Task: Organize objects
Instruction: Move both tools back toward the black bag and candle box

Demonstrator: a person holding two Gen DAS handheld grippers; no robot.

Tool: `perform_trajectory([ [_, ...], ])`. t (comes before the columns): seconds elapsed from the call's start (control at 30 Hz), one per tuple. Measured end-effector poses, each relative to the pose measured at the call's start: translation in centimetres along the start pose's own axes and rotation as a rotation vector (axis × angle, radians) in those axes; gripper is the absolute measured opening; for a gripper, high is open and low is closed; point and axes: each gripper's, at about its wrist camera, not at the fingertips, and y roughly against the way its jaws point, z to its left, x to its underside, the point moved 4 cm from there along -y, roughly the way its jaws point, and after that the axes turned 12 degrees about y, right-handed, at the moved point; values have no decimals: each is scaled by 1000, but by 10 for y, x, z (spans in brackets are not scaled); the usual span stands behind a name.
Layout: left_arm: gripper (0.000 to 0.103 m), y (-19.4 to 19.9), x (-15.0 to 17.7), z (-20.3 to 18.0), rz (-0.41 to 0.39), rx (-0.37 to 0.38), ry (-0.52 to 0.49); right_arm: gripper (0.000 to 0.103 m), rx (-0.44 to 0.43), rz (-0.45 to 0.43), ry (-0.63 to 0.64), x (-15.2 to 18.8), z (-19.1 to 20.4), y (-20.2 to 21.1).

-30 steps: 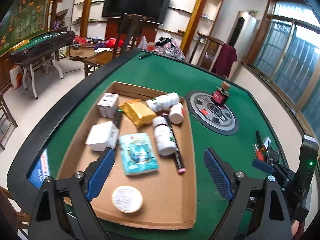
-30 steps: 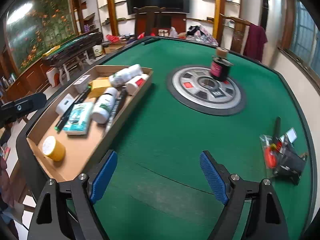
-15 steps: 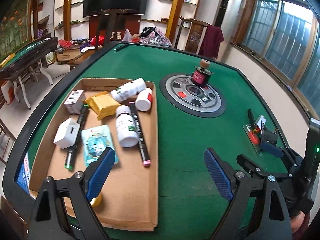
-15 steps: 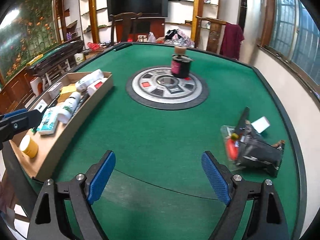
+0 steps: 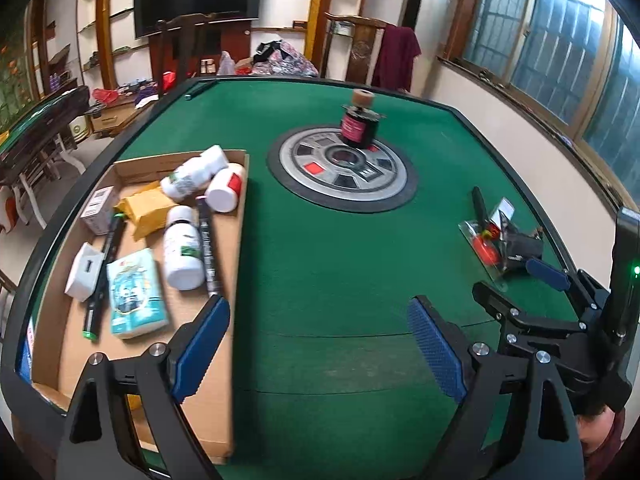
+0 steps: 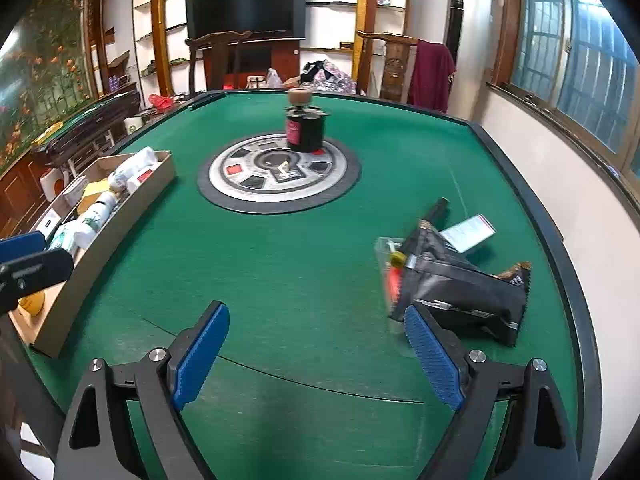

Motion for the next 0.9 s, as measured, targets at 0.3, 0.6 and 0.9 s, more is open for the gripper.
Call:
perform_trajectory([
  [0.3,90,-14,10,-36,36,13,-64,93,22,4,-40,11,-29,2],
  [0.6,90,-28,16,-68,69,32,-116,93,53,-2,-86,19,-64,6],
  [0.9,90,-42,-3,-100,56,77,-137,96,166,-61,-276,7,-167,10],
])
